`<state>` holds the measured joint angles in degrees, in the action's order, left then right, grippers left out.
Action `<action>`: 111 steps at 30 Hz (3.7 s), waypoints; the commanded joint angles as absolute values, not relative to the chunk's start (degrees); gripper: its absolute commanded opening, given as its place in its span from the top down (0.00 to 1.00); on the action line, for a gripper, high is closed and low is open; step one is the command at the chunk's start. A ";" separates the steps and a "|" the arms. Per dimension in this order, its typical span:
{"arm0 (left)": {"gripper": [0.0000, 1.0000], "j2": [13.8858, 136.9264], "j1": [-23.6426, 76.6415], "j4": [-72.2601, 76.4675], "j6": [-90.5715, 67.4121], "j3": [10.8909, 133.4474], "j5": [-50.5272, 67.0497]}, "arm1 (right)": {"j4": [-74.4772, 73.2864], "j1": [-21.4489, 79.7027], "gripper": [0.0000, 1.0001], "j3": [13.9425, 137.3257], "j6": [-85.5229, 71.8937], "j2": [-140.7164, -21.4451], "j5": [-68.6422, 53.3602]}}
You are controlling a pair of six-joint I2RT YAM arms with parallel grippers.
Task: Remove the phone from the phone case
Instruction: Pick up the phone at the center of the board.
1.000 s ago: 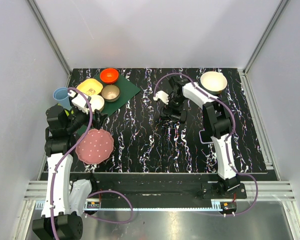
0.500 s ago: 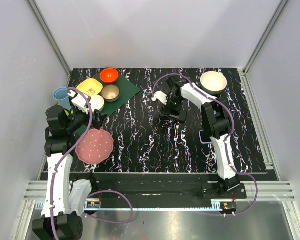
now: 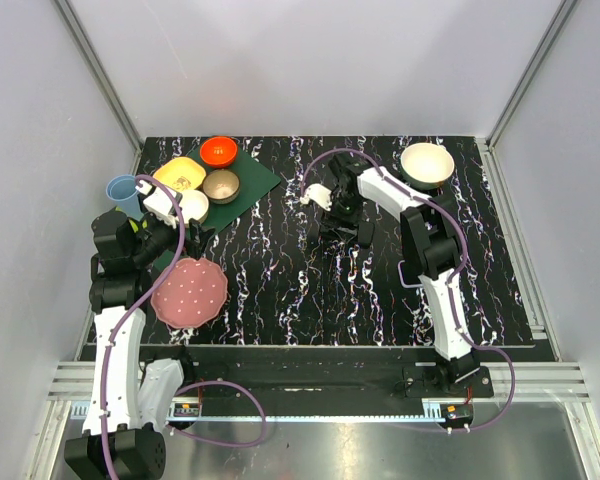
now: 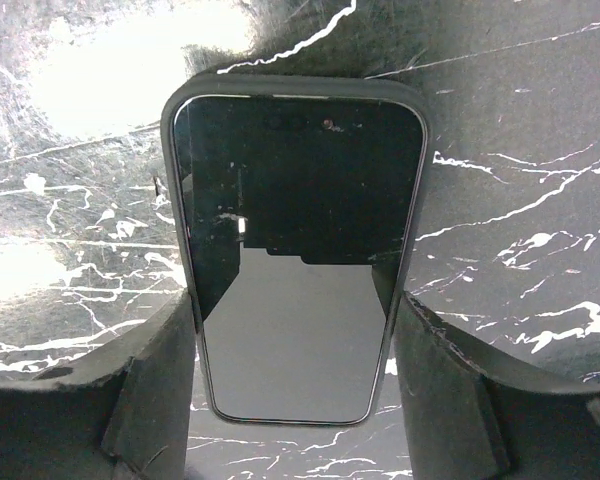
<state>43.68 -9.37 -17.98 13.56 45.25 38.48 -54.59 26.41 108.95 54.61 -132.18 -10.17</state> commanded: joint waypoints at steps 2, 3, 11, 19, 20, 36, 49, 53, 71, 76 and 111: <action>0.01 43.42 -9.67 -16.52 13.80 45.18 40.25 | -56.08 27.95 0.86 108.46 51.95 -133.95 -7.74; 0.01 43.42 -9.67 -16.44 13.71 45.18 40.17 | -55.73 28.12 0.86 108.37 51.60 -133.77 -7.56; 0.01 44.21 -9.58 -16.96 13.45 46.23 38.59 | -49.23 29.27 1.00 101.36 47.64 -125.53 -7.20; 0.01 48.77 -8.79 -17.66 13.53 49.65 38.23 | -42.72 29.36 1.00 90.28 44.13 -114.72 -10.02; 0.01 49.48 -8.70 -17.58 13.71 50.01 38.67 | -40.97 29.36 1.00 87.91 43.77 -113.74 -10.11; 0.01 63.63 1.74 -18.19 10.20 58.09 39.81 | -29.36 35.24 1.00 77.43 37.62 -96.69 -10.29; 0.01 76.54 7.91 -19.69 2.38 67.06 46.31 | -21.28 42.98 1.00 72.60 38.76 -84.73 -2.64; 0.01 80.76 9.31 -19.69 0.18 69.87 49.48 | -18.46 44.03 1.00 71.19 38.50 -83.24 -1.15; 0.03 86.31 17.14 -19.69 -3.34 72.42 52.91 | -12.83 49.21 1.00 69.70 36.56 -82.35 2.19; 0.12 87.27 17.75 -19.69 -3.34 72.42 53.35 | -12.13 50.10 1.00 70.05 36.47 -82.44 2.99; 0.56 90.26 21.53 -19.51 -2.46 71.37 53.44 | -7.65 53.96 1.00 71.28 40.34 -86.49 11.78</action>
<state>90.26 21.12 -21.10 -2.98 69.84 52.14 -13.89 53.25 68.12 39.09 -87.15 9.82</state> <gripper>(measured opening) 0.469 0.751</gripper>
